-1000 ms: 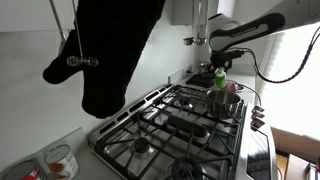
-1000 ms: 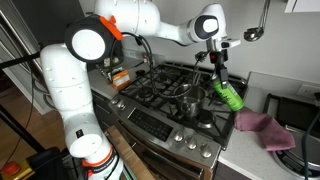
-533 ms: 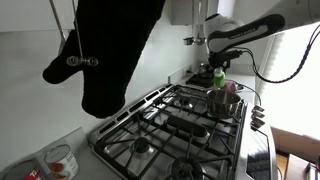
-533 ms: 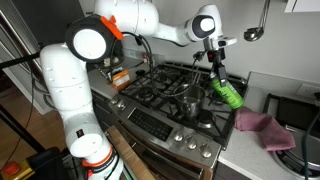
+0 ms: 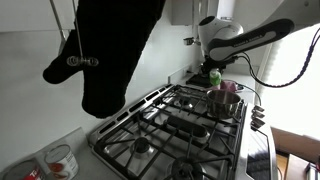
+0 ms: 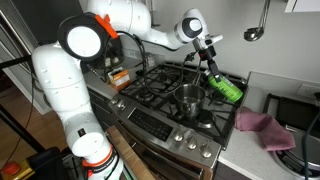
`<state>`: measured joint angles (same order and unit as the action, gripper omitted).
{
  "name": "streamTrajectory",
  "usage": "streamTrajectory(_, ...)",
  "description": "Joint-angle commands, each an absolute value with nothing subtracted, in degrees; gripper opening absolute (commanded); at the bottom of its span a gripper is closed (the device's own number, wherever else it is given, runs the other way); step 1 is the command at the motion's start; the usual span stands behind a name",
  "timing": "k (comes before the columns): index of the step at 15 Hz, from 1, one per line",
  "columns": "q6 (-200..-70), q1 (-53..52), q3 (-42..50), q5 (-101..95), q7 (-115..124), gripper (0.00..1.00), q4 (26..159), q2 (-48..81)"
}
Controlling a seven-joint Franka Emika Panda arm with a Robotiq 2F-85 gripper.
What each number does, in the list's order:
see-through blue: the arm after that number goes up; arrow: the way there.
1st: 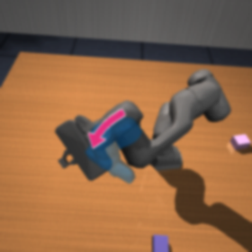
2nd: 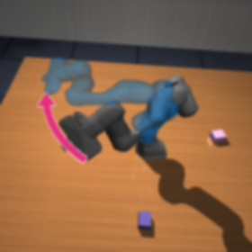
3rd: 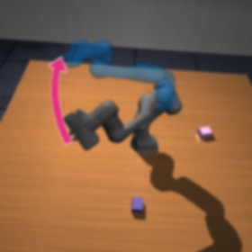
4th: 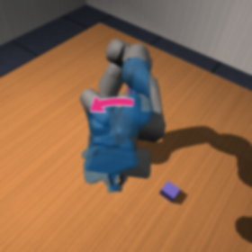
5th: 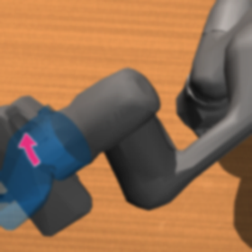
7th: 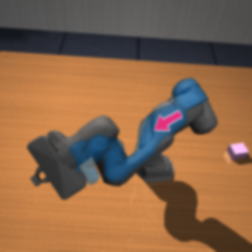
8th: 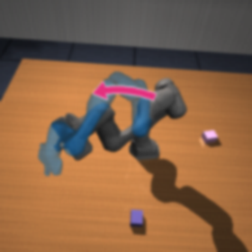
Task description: Pour the contents in the green bottle into the pot
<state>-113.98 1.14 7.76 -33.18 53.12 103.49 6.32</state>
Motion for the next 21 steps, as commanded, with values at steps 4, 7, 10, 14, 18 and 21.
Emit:
streamTrajectory(4,-119.8,1.4,6.1,-44.7,62.8,0.45,113.7,-0.2)
streamTrajectory(7,-118.3,1.9,5.6,-42.6,61.9,0.70,111.3,1.9)
streamTrajectory(10,-118.5,1.9,5.4,-42.9,62.4,0.70,112.2,1.1)
streamTrajectory(14,-116.9,0.7,3.8,-46.1,62.6,0.45,112.6,0.6)
streamTrajectory(18,-112.9,-0.2,1.4,-51.4,64.9,0.45,115.7,-1.7)
streamTrajectory(21,-114.0,-0.1,0.6,-55.1,68.6,0.45,119.5,-3.7)
